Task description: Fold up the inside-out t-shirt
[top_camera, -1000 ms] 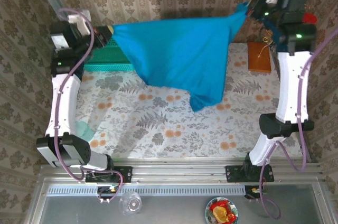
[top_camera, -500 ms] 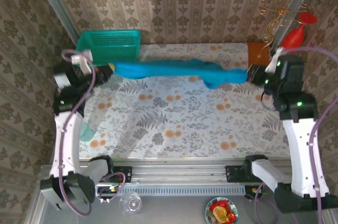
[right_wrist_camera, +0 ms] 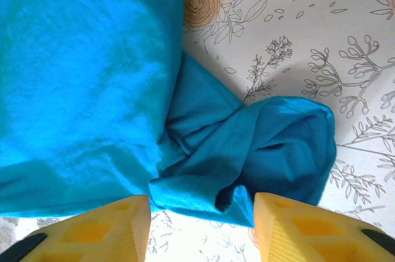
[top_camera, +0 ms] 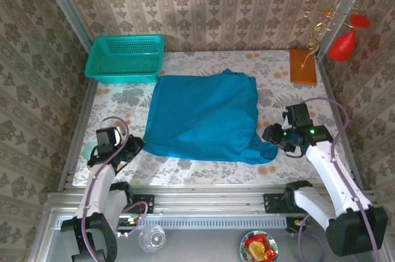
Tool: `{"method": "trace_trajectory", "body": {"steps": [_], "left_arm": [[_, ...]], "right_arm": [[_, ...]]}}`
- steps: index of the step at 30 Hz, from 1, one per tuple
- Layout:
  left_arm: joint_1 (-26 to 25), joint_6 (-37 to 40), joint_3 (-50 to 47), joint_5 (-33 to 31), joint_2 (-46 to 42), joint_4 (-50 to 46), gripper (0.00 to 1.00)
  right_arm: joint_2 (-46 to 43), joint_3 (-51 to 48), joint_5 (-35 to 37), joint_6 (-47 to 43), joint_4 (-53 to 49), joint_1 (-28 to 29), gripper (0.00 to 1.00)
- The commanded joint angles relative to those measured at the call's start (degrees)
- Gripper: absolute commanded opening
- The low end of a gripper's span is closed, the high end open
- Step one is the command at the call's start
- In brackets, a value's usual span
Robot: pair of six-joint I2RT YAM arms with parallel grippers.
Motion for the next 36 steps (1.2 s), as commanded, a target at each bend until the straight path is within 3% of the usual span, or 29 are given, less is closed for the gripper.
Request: {"method": "trace_trajectory", "body": {"steps": [1,6,15,20,24,27,29,30,34,36], "left_arm": [[0.0,0.9,2.3,-2.1,1.6,1.0,0.11],[-0.2,2.4,3.3,-2.3,3.1,0.4,0.1],[-0.8,2.2,2.9,-2.2,2.5,0.6,0.04],[-0.8,2.2,2.9,-2.2,2.4,1.0,0.02],[-0.8,2.2,2.9,-2.3,2.2,0.9,0.01],[-0.8,2.1,2.9,-2.4,2.2,1.0,0.0],[-0.8,2.0,3.0,-2.6,2.0,1.1,0.0],[-0.8,2.0,3.0,-2.7,1.9,1.1,0.0],[-0.8,2.2,3.2,-3.4,1.9,0.6,0.0],[-0.8,2.1,3.1,-3.6,1.9,0.4,0.0]], "right_arm": [[4.9,-1.1,1.1,-0.8,3.5,0.8,0.49],[12.2,-1.5,2.5,-1.2,6.6,3.9,0.48],[20.4,-1.2,14.0,0.1,10.9,5.8,0.52],[27.3,1.6,20.5,-1.0,8.4,5.8,0.56],[29.0,0.5,19.1,0.3,9.6,5.7,0.54],[28.5,0.1,19.4,1.9,9.0,5.4,0.34],[25.7,-0.9,20.2,3.3,8.8,5.0,0.08],[23.6,-1.5,20.6,4.2,8.7,4.7,0.0],[12.8,-5.1,23.7,8.4,7.0,2.2,0.0],[7.9,-5.9,29.1,13.7,2.8,1.7,0.0]]}}
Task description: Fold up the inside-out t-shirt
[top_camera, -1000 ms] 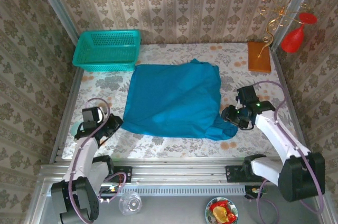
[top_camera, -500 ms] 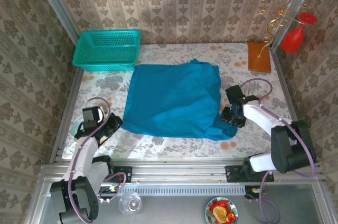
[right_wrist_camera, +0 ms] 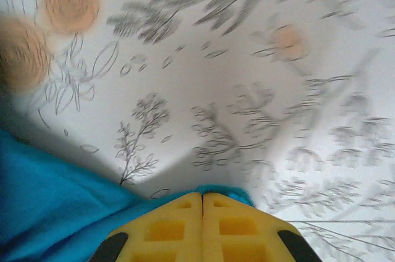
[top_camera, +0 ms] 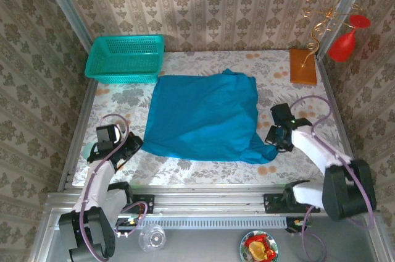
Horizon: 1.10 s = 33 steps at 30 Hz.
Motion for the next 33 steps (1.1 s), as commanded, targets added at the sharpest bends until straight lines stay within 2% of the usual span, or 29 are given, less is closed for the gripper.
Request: {"method": "trace_trajectory", "body": {"steps": [1,6,10,12,18,22,27,33], "left_arm": [[-0.3,0.8,1.4,-0.9,-0.7,0.1,0.0],[-0.8,0.7,1.6,-1.1,-1.0,-1.1,0.09],[-2.8,1.3,2.1,-1.0,-1.3,-0.8,0.02],[-4.2,1.7,2.9,-1.2,-0.6,-0.6,0.02],[-9.2,5.3,7.6,1.8,9.2,2.6,0.02],[-13.0,8.5,13.3,3.2,18.4,3.4,0.04],[-14.6,10.5,17.1,7.7,26.8,5.1,0.13],[-14.7,10.7,15.5,16.9,30.4,9.8,0.34]], "right_arm": [[-6.3,-1.3,9.6,8.8,-7.3,-0.8,0.0],[-10.4,-1.2,12.4,13.7,-14.4,-0.8,0.0],[-12.8,-1.6,13.8,13.8,-14.3,-0.9,0.0],[-13.3,-1.5,14.8,12.9,-13.4,-0.9,0.0],[-11.1,1.3,17.4,7.6,-10.8,-3.2,0.0],[-8.5,3.5,18.3,3.4,-8.6,-7.7,0.0],[-4.8,4.4,18.3,0.4,-5.4,-11.9,0.0],[-4.2,3.5,16.0,-1.0,-4.3,-13.3,0.0]]}}
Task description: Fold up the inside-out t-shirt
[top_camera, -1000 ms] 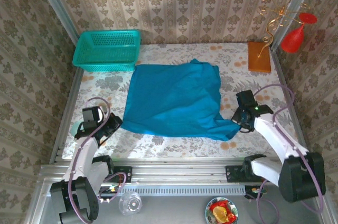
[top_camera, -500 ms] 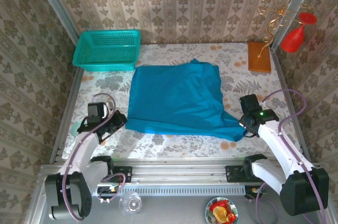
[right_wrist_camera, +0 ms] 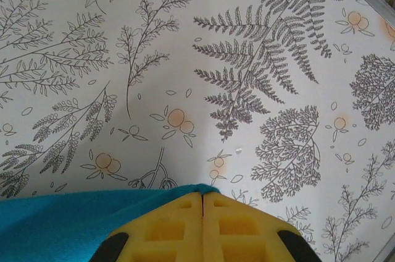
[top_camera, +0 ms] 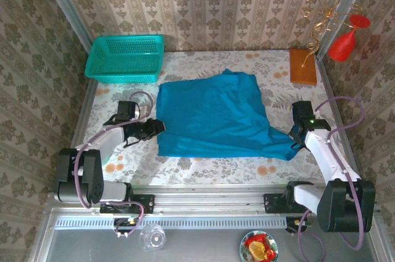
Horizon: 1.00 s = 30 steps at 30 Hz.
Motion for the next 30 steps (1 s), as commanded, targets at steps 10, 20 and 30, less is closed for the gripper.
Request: {"method": "trace_trajectory", "body": {"steps": [10,20,30], "left_arm": [[-4.3,5.3,-2.0,-9.6,-0.4,-6.9,0.5],[-8.3,5.7,-1.9,-14.1,0.7,-7.9,0.52],[-10.0,3.2,-3.2,-10.9,-3.6,-6.7,0.39]], "right_arm": [[-1.7,0.1,-0.1,-2.2,0.4,-0.9,0.0],[-1.7,0.1,-2.2,-2.5,0.6,-0.9,0.0],[-1.7,-0.2,-2.3,-2.6,0.5,-1.0,0.0]]}}
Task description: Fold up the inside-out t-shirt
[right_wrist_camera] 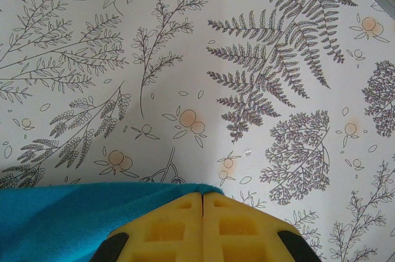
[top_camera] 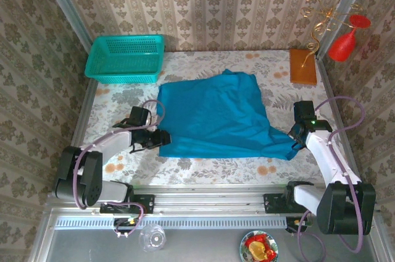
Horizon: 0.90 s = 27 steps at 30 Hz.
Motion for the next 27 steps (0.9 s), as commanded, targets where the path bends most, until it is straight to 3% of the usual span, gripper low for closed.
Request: {"method": "trace_trajectory", "body": {"steps": [1,9,16,22,27], "left_arm": [[-1.1,-0.8,-1.3,0.3,-3.2,-1.1,0.38],[-2.6,-1.3,-1.4,-0.5,-6.3,-3.0,0.3],[-2.8,1.3,0.9,-2.8,-0.9,-2.9,0.35],[-3.4,1.8,2.5,-2.6,3.0,-1.4,0.25],[-3.6,1.6,3.0,-3.9,2.8,-0.6,0.27]], "right_arm": [[-0.7,-0.2,-0.4,-0.7,-0.1,-0.4,0.0],[-0.5,-0.5,-0.2,-0.5,0.1,-0.4,0.0],[-0.6,-0.5,-0.5,-0.7,0.0,-0.4,0.0],[-0.8,-0.5,-0.6,-1.0,0.0,-0.4,0.0],[-0.6,-0.8,-2.7,-0.9,0.2,-0.4,0.0]]}}
